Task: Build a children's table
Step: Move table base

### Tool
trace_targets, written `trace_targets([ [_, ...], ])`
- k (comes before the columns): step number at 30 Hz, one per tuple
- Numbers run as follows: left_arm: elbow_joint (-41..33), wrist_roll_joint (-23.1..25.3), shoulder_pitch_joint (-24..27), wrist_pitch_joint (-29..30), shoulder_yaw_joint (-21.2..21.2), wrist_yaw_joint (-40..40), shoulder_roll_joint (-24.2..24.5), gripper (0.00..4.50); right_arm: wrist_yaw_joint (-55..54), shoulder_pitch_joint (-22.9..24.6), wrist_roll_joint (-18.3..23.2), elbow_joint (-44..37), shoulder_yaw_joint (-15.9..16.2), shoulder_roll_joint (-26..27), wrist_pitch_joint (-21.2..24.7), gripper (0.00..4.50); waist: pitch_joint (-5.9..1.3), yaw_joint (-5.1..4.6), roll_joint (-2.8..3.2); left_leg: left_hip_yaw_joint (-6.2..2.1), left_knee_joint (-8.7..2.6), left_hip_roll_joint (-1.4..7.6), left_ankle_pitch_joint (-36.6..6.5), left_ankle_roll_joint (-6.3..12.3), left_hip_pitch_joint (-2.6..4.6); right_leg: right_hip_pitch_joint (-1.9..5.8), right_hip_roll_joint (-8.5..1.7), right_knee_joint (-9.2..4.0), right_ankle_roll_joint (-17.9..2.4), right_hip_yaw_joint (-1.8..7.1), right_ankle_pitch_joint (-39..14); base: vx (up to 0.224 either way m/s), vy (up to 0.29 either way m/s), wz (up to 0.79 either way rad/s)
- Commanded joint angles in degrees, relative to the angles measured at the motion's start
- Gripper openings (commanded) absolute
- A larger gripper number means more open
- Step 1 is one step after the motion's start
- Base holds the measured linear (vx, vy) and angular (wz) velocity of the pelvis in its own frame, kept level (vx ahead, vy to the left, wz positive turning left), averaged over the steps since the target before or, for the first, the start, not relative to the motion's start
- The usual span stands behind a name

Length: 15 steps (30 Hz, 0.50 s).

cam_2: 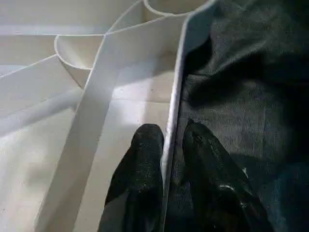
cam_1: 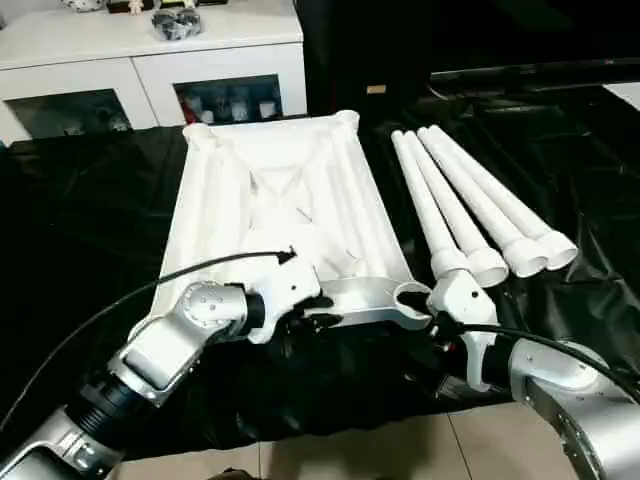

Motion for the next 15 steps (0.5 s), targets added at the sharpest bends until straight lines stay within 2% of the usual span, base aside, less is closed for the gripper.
trace_targets([
  [1, 0.71, 0.62, -0.43, 0.05, -1.55, -1.78, 0.50, 0.63, 0.60, 0.47, -0.11, -1.28, 0.10, -0.69, 0.51, 4.50, -2.57, -0.21, -0.99, -2.63, -6.36, 5.53, -14.86, 2.33, 1.12, 1.41, -2.65, -3.86, -14.67, 1.09, -9.42, 0.000, 0.000, 0.00],
  [3, 1.20, 0.96, -0.60, -0.37, -1.66, -1.67, 0.42, 0.43, 0.62, 0.72, -0.35, -1.31, -0.01, -0.87, 0.50, 4.50, -2.67, -0.17, -1.01, -2.63, -6.30, 5.55, -14.31, 2.45, 1.08, 1.53, -2.77, -3.74, -14.85, 1.10, -8.70, 0.000, 0.000, 0.00],
  [4, 2.31, 1.45, -0.93, -0.97, -1.59, -1.11, 0.14, 0.27, 0.62, 0.88, -0.44, -1.35, -0.05, -0.96, 0.47, 4.50, -2.71, -0.15, -0.82, -2.61, -6.20, 5.53, -13.23, 2.97, 1.00, 1.58, -2.77, -3.67, -14.98, 1.10, -7.67, 0.000, 0.000, 0.00],
  [8, 4.14, 2.08, -1.44, -1.77, -1.59, -0.99, -0.09, 0.04, 0.59, 1.26, -0.31, -1.70, 0.02, -1.15, 0.56, 4.50, -2.82, -0.07, -0.74, -2.53, -6.03, 5.56, -11.30, 4.28, 0.94, 1.68, -2.84, -3.61, -15.48, 1.05, -6.40, 0.000, 0.000, 0.00],
  [11, 4.41, 2.17, -1.51, -1.80, -1.66, -1.44, 0.04, 0.04, 0.62, 1.32, -0.22, -1.73, 0.07, -1.20, 0.59, 4.50, -2.77, -0.22, -0.73, -2.58, -6.10, 5.56, -11.53, 4.53, 0.77, 1.77, -2.88, -3.60, -15.52, 0.99, -6.84, 0.000, 0.000, 0.00],
  [15, 3.46, 2.61, -1.02, -0.47, -1.55, -2.64, 1.10, 0.04, 0.66, 1.47, -0.24, -2.03, 0.27, -1.13, 0.68, 4.50, -2.75, -0.39, -0.69, -2.50, -6.15, 5.54, -12.95, 4.20, 1.01, 1.57, -2.89, -3.88, -15.19, 1.05, -9.44, 0.000, 0.000, 0.00],
])
